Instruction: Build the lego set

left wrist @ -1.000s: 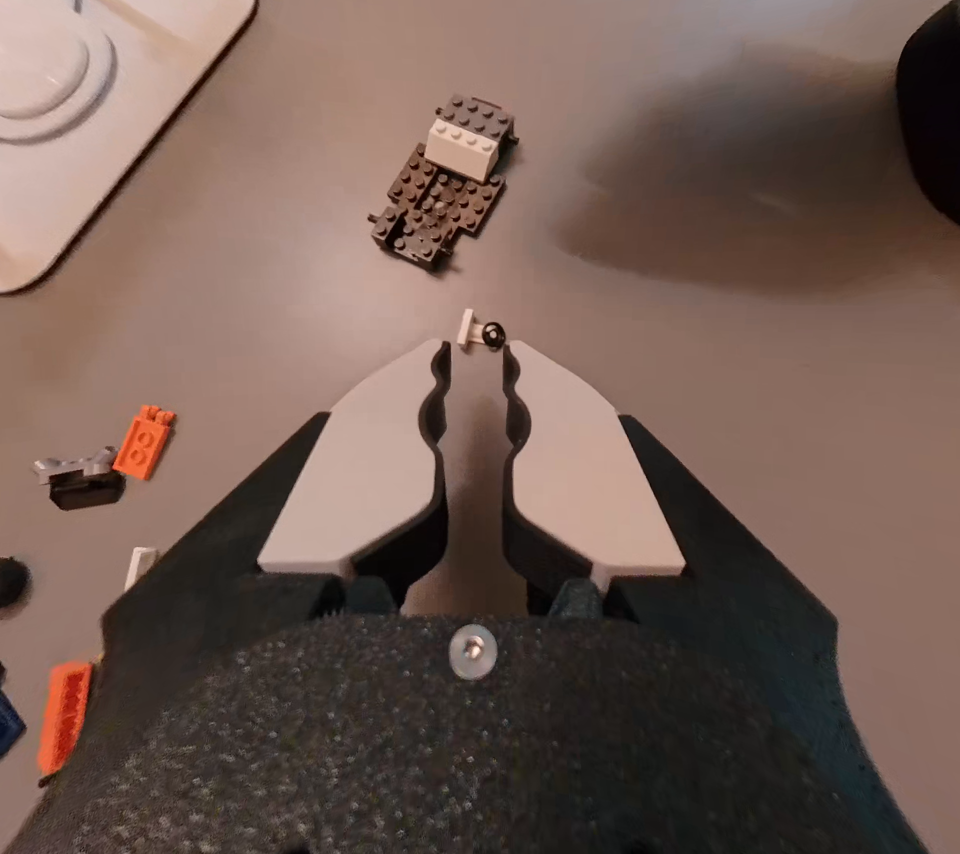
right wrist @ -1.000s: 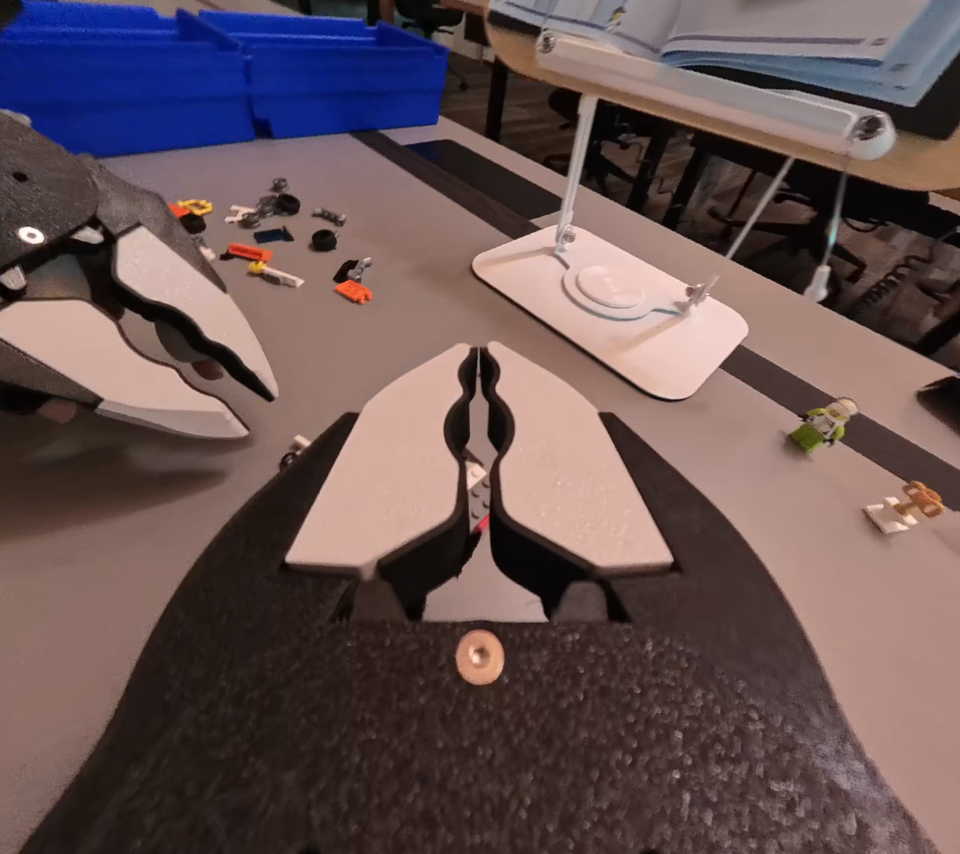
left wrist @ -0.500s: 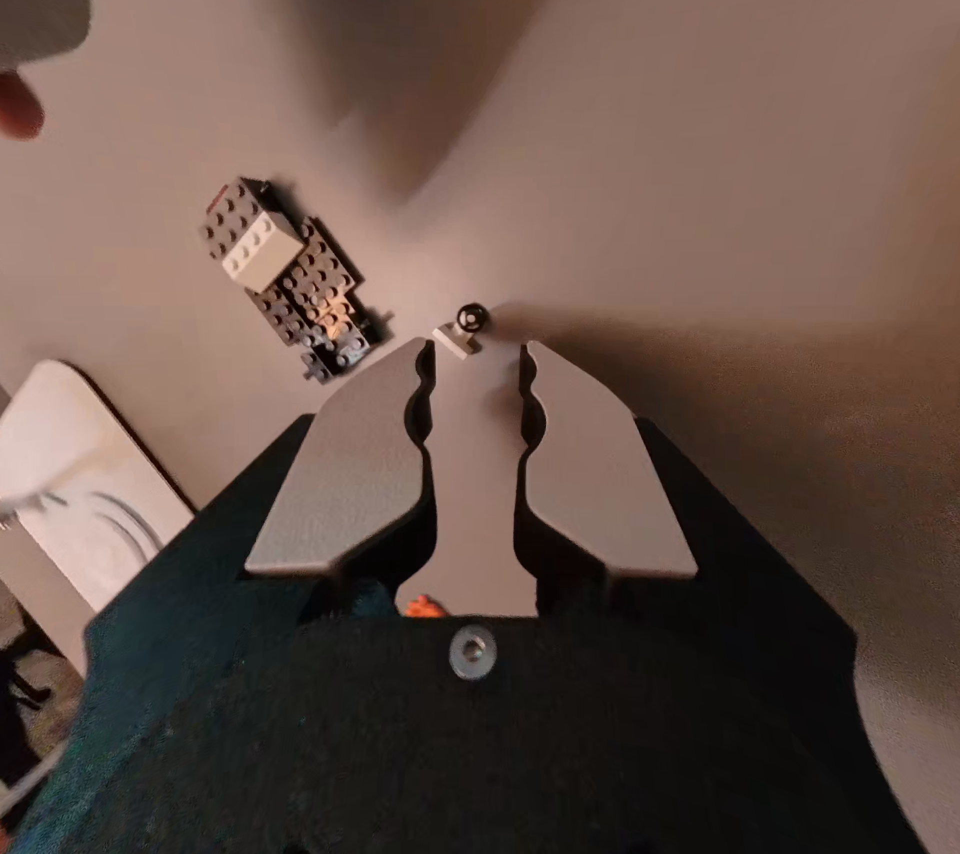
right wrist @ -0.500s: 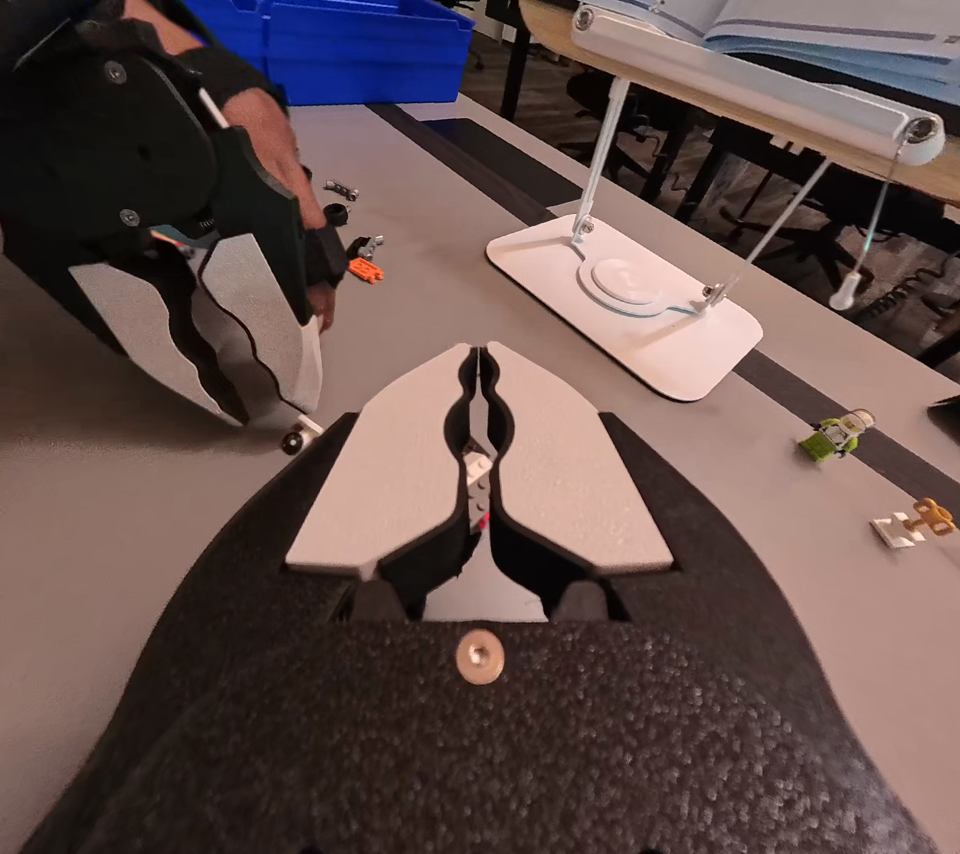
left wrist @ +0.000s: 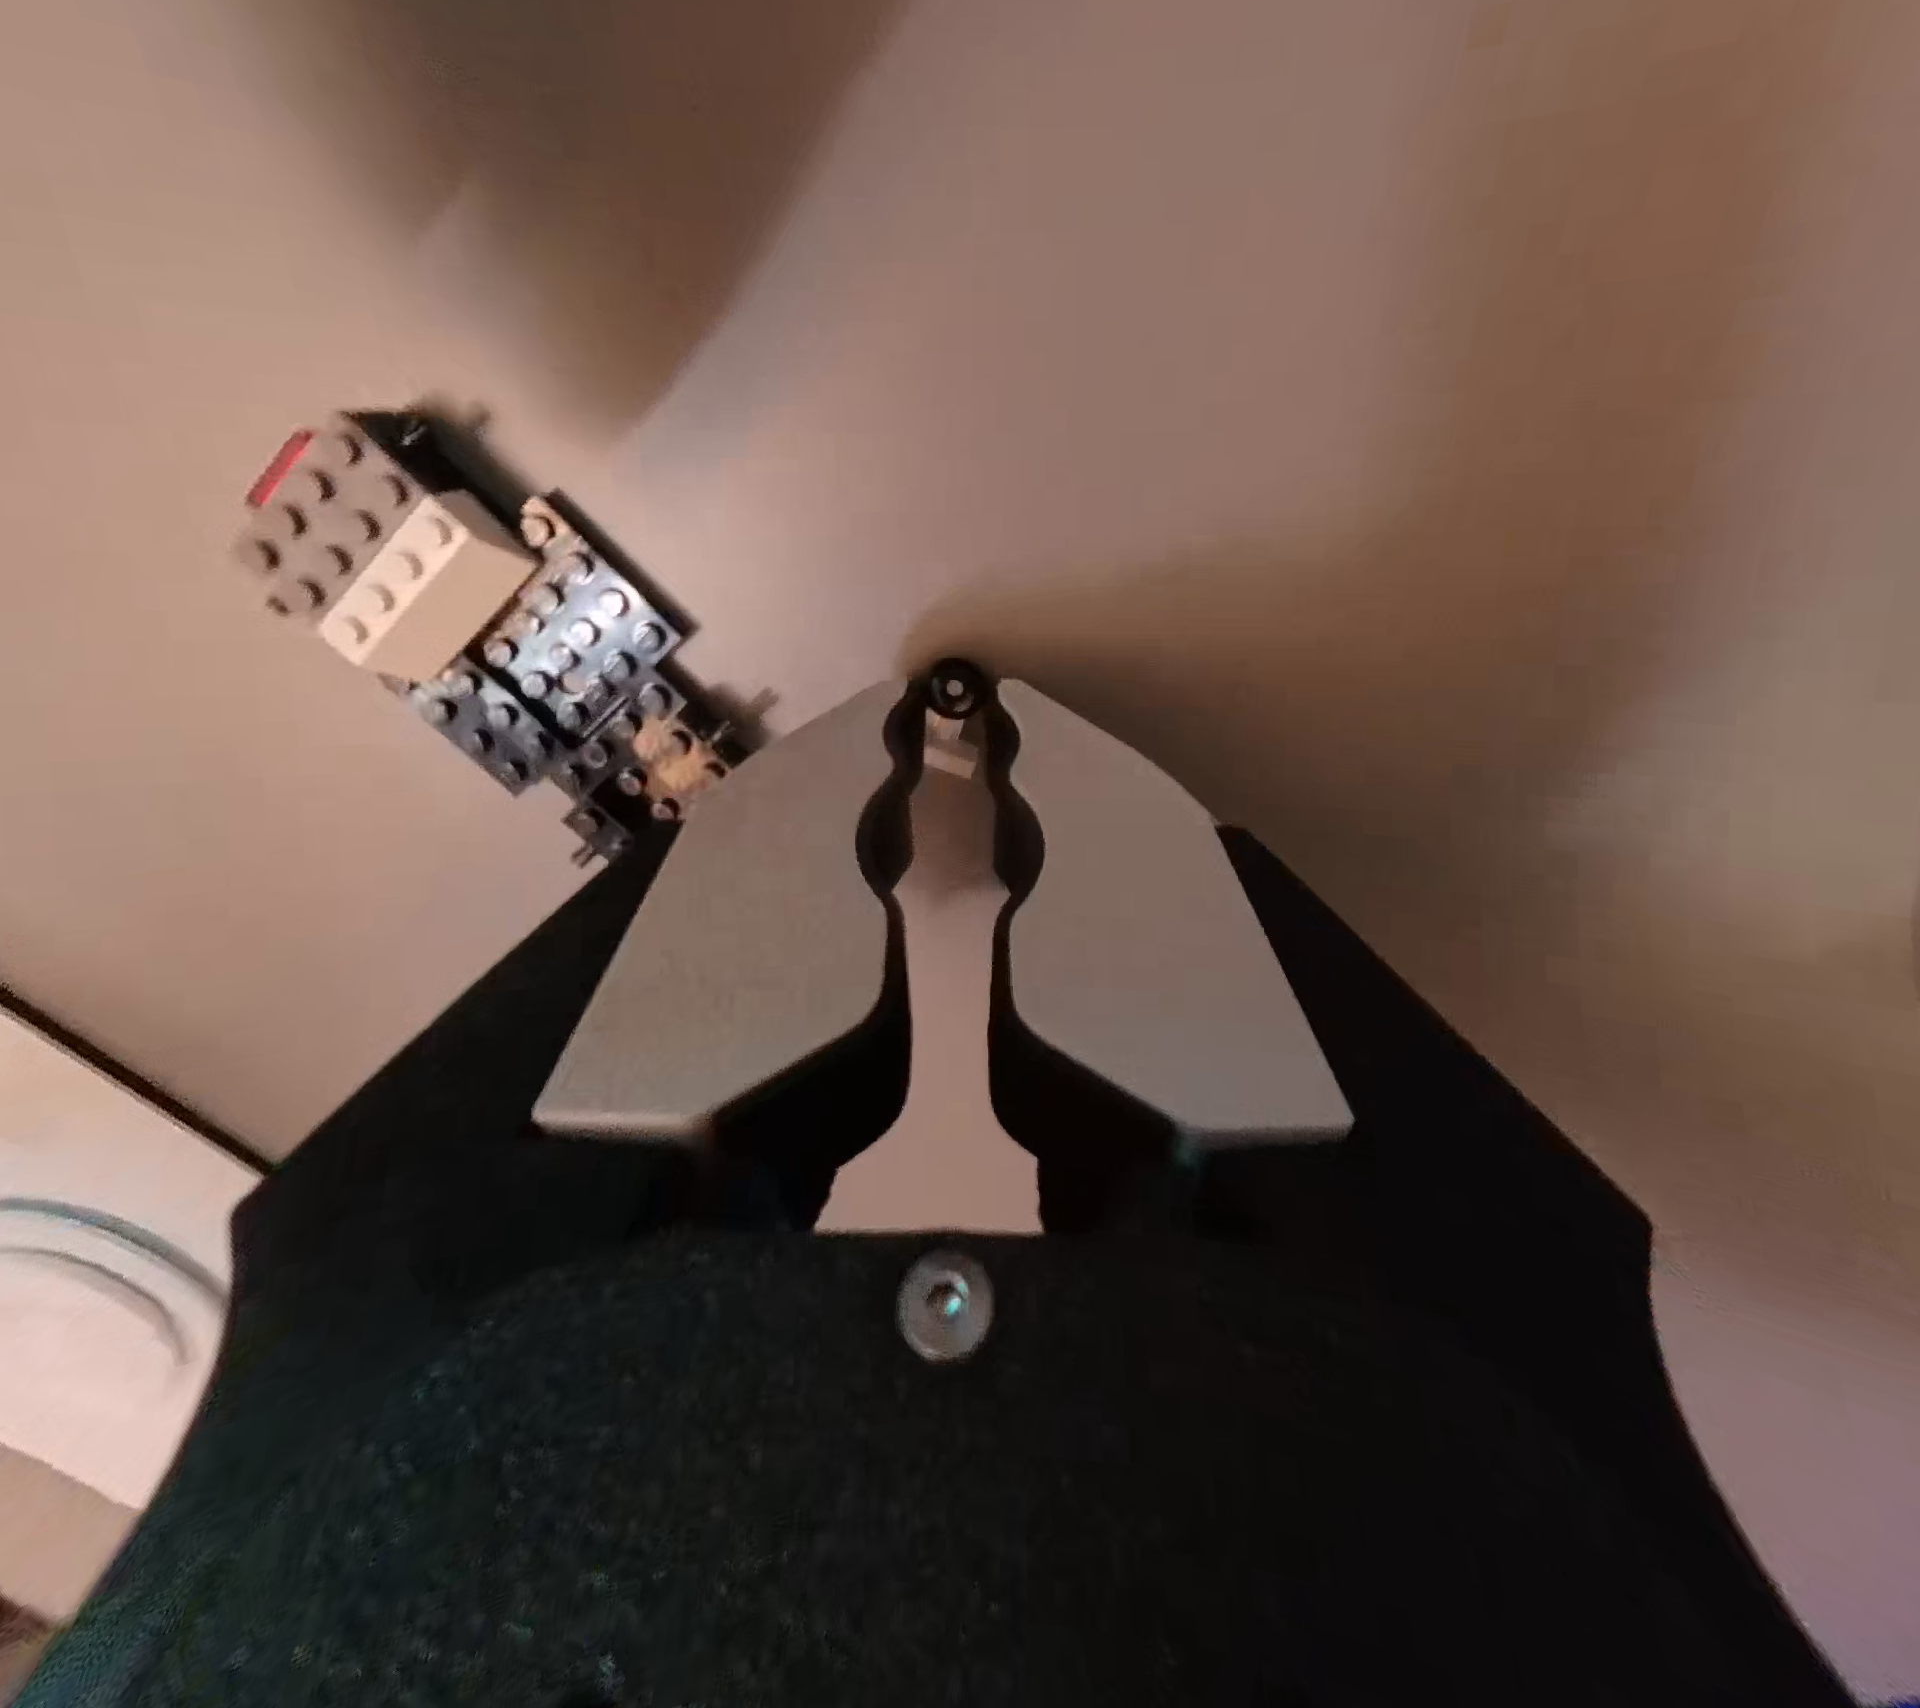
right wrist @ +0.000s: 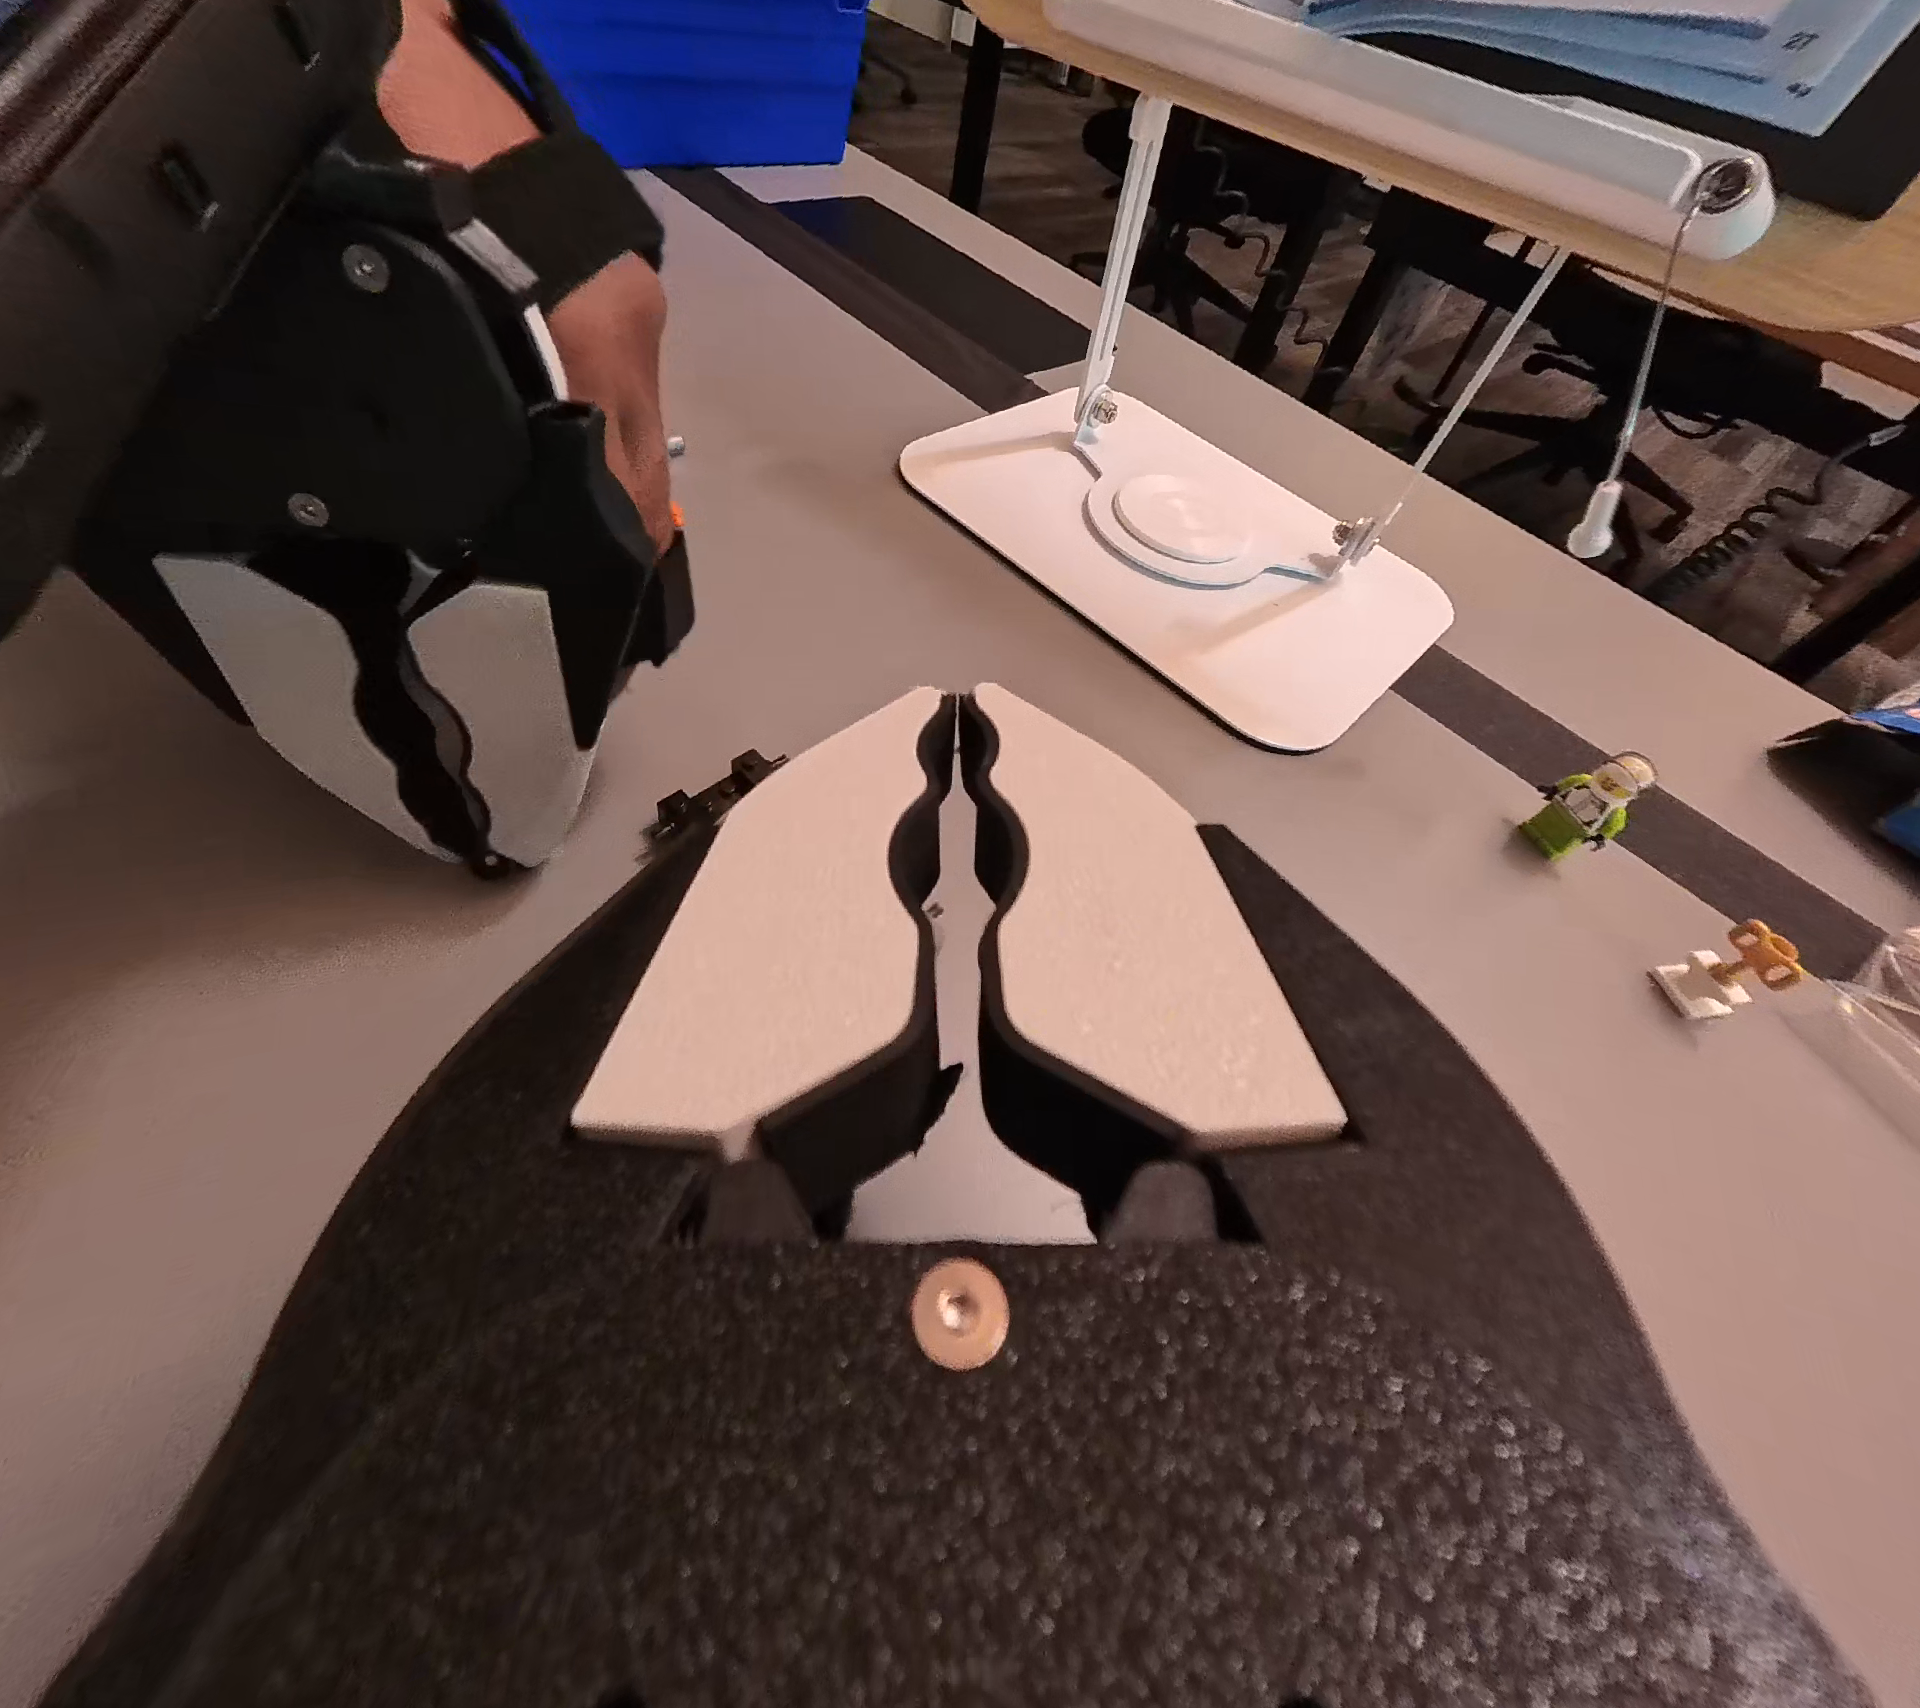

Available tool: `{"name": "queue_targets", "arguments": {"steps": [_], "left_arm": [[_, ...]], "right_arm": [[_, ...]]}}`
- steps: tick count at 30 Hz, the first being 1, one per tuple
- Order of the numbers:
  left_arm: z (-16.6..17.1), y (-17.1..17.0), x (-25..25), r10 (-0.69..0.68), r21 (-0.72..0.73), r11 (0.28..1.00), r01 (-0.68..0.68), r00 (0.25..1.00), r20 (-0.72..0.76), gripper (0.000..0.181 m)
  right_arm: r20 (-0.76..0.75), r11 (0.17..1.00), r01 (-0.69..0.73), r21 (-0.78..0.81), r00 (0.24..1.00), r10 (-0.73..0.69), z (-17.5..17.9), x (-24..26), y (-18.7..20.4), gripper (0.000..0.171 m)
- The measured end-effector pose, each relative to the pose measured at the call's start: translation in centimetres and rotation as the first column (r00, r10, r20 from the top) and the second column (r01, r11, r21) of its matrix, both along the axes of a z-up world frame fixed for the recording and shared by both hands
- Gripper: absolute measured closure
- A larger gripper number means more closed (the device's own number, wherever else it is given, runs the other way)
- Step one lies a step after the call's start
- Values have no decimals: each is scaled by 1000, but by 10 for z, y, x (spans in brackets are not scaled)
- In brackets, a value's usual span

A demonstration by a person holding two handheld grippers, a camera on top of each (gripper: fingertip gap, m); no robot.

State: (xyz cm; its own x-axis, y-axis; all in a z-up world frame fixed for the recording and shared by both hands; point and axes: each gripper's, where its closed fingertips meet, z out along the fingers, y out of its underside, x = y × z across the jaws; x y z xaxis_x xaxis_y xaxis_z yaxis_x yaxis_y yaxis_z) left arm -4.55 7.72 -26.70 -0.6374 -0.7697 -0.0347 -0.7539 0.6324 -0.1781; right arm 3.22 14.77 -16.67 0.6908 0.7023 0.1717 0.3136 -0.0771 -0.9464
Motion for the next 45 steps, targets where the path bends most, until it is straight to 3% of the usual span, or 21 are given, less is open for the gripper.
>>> {"name": "queue_targets", "arguments": {"steps": [3, 5, 9, 12, 20, 25, 30, 34, 39, 45], "left_arm": [[2, 7, 3, 251, -28, 968, -250, 965, 78, 171], [5, 14, 1, 457, -43, 889, -456, 882, 116, 171], [13, 9, -10, 826, -234, 556, -797, 560, 55, 171], [13, 3, -18, 905, -291, 408, -865, 426, 4, 171], [16, 2, -18, 927, -325, 364, -873, 374, 34, 158], [33, 8, -22, 913, -311, 407, -859, 378, 152, 160], [58, 19, -29, 841, -237, 478, -846, 364, 400, 180], [71, 25, -34, 779, -213, 437, -874, 250, 575, 181], [73, 37, -48, 746, -344, 267, -900, -33, 665, 181], [75, 52, -65, 629, -344, 199, -918, -150, 763, 181]], "right_arm": [[2, 1000, -2, -1, 1000, 2, 0, -1, 0, 171], [-3, 1000, -1, -3, 1000, 1, 1, 0, 0, 171], [-27, 1000, -1, -19, 1000, 0, 2, 0, 0, 171], [-43, 999, -5, -36, 999, 3, 1, -2, 0, 171], [-31, 1000, -6, -24, 999, 6, 3, -3, -2, 171], [-41, 1000, -7, -25, 999, 6, 4, -2, -2, 171], [-47, 995, -84, -45, 996, 82, 10, -15, -17, 171], [-15, 984, -152, -90, 988, 151, 6, -35, -36, 171], [65, 949, -186, -255, 976, 208, -22, -65, -64, 171], [141, 932, -181, -315, 962, 235, -47, -84, -79, 171]]}}
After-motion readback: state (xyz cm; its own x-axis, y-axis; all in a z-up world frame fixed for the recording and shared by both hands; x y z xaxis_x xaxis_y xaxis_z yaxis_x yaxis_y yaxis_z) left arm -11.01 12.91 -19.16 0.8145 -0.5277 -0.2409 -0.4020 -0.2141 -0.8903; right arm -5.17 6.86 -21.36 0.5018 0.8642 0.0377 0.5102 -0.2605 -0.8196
